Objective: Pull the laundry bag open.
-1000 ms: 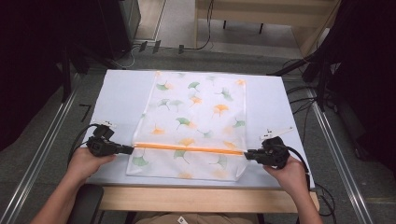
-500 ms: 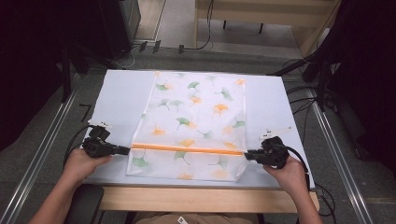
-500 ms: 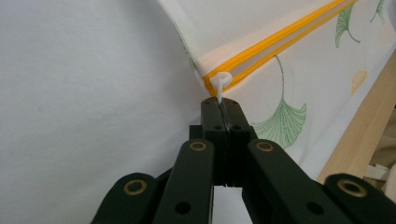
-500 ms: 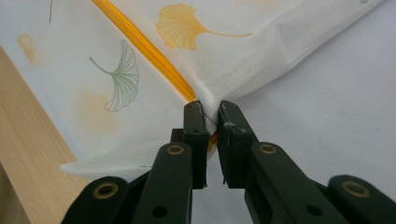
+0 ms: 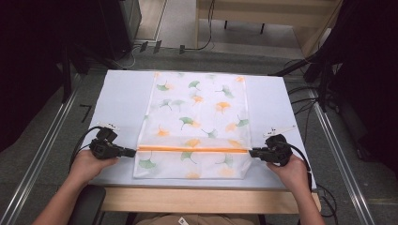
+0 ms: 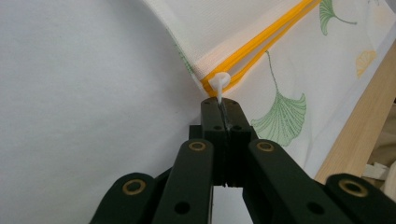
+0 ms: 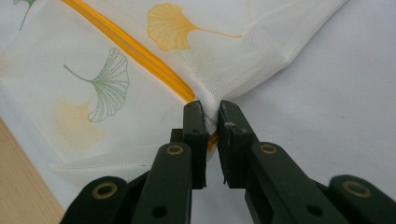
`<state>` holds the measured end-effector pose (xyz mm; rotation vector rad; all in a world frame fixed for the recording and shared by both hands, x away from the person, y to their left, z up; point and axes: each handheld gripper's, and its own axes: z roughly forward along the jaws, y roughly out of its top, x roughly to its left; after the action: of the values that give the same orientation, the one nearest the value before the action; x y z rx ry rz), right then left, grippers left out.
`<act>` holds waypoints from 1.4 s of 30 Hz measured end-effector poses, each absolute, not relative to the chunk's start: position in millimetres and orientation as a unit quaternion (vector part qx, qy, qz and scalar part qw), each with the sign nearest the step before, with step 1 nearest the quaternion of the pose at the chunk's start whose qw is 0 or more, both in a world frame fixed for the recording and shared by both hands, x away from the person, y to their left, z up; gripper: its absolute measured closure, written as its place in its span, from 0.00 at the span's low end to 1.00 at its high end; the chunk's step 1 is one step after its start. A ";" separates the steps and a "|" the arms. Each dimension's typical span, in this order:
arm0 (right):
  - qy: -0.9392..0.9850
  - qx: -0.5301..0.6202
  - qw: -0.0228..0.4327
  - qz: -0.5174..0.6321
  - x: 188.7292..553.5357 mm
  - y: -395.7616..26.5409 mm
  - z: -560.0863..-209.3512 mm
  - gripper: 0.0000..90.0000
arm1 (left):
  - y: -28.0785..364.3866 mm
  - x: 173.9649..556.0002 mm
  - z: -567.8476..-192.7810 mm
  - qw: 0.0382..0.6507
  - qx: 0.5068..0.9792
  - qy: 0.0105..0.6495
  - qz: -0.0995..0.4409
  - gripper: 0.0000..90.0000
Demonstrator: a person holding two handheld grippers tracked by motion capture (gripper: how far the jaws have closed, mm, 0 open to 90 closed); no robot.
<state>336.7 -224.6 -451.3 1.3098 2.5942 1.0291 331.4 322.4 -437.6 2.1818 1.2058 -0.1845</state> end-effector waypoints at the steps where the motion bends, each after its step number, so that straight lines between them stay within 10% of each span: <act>1: 0.841 0.425 0.029 0.334 336.7 -224.6 -451.3 0.93 | 321.6 331.5 -437.7 0.317 0.829 0.456 -0.070 1.00; 16: 0.842 0.422 0.033 0.336 341.7 -227.2 -458.8 0.79 | 321.4 334.3 -441.4 0.314 0.828 0.460 -0.073 0.96; 42: 0.813 0.439 0.062 0.377 338.3 -234.5 -451.2 0.48 | 326.6 332.2 -433.1 0.354 0.814 0.461 0.002 0.46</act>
<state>338.3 -234.5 -451.2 1.3261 2.4593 1.1398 332.2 326.6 -433.1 2.1042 1.1907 0.0056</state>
